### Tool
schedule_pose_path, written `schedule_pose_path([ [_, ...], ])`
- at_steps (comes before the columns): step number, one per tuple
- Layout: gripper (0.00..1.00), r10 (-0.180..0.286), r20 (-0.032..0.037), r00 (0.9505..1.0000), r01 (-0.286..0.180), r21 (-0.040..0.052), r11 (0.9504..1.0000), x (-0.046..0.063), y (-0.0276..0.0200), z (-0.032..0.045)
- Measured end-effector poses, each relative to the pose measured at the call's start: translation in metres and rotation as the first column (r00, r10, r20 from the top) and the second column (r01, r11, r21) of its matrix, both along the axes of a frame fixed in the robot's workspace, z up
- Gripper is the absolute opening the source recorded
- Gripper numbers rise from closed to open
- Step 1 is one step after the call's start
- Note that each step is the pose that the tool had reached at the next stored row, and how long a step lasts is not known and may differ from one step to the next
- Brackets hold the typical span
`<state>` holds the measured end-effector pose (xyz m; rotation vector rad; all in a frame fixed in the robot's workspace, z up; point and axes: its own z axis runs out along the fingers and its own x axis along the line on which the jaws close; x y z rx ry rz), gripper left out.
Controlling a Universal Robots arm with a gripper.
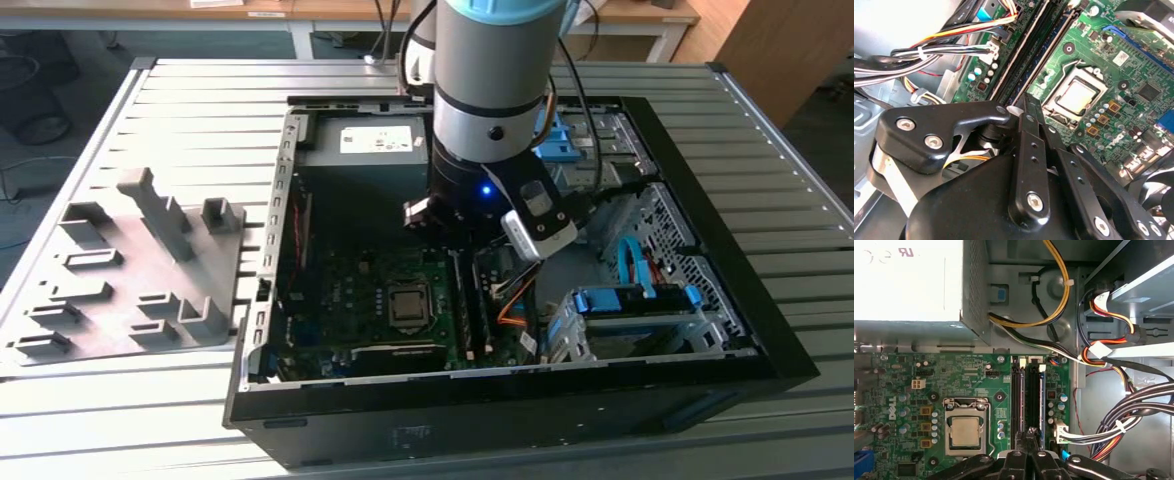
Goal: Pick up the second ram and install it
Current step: 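Insert the second ram into the second slot, then press down the second ram until it locks into place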
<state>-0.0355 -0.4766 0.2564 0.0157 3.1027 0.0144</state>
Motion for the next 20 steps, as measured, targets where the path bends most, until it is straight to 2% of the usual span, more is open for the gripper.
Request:
schedule_pose_path([
  [7,0.10,0.000,0.0000,1.0000,0.000,-0.0001,1.0000,0.000,0.0002,0.0005],
  [10,0.10,0.000,0.0001,1.0000,0.000,0.0021,1.0000,0.000,0.0025,-0.0017],
  [12,0.10,0.000,-0.0002,1.0000,0.000,0.0020,1.0000,0.000,0.0062,-0.0052],
  [16,0.10,0.000,-0.0001,1.0000,0.000,0.0022,1.0000,0.000,0.0180,-0.0126],
  [20,0.10,0.000,-0.0001,1.0000,0.000,0.0022,1.0000,0.000,0.0229,-0.0198],
])
